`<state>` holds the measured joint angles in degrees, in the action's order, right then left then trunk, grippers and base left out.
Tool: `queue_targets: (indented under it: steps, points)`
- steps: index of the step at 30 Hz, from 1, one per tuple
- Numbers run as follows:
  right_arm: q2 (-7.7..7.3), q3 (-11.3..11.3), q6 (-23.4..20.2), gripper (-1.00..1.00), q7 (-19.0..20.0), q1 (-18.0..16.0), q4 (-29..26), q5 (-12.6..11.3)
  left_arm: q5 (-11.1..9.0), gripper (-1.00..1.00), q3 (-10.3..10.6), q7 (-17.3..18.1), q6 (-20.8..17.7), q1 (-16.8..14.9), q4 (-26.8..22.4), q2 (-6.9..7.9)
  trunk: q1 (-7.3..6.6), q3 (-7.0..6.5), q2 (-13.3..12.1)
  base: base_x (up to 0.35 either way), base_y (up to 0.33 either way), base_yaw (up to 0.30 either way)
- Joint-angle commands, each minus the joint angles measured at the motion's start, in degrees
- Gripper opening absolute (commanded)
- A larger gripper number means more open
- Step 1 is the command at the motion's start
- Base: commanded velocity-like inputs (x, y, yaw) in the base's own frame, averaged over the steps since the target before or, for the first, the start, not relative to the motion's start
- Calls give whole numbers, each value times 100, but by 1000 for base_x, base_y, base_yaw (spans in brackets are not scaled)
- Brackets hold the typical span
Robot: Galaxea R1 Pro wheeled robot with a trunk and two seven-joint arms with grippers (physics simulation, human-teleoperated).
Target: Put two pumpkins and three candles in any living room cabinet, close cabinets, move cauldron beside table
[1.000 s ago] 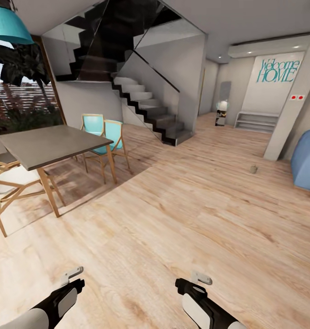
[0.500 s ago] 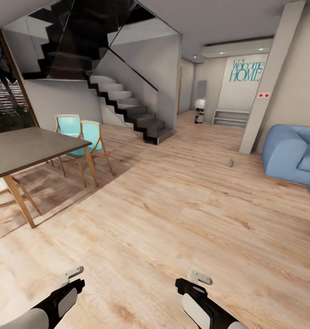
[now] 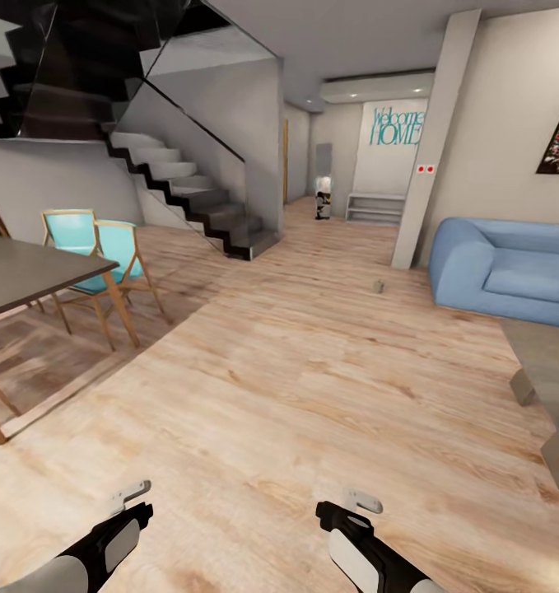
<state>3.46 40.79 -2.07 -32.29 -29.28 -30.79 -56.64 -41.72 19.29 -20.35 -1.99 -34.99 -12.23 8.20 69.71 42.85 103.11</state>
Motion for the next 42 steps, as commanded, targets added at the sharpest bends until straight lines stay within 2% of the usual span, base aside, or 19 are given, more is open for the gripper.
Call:
queue_targets:
  steps: [1, 14, 29, 42]
  points:
    - [-3, 34, -22, 100, -40, -7, -6, -14, -38, 100, 49, -39, -21, 1, -17, 6, 1, 8, 2, 134, 0, -278]
    - [-9, 34, -21, 100, -40, -8, -6, -10, -38, 100, 49, -39, -14, 1, -17, 10, 1, 41, 2, 213, 66, -258]
    - [-38, 34, 130, 100, -40, -7, -6, -5, -30, 100, 49, -39, -12, 1, -17, 6, 1, 45, 2, 306, 125, -12]
    - [-38, 35, 141, 100, -40, -9, -6, -5, -29, 100, 49, -39, -4, 1, -17, 6, 1, 45, 2, 326, 11, 0]
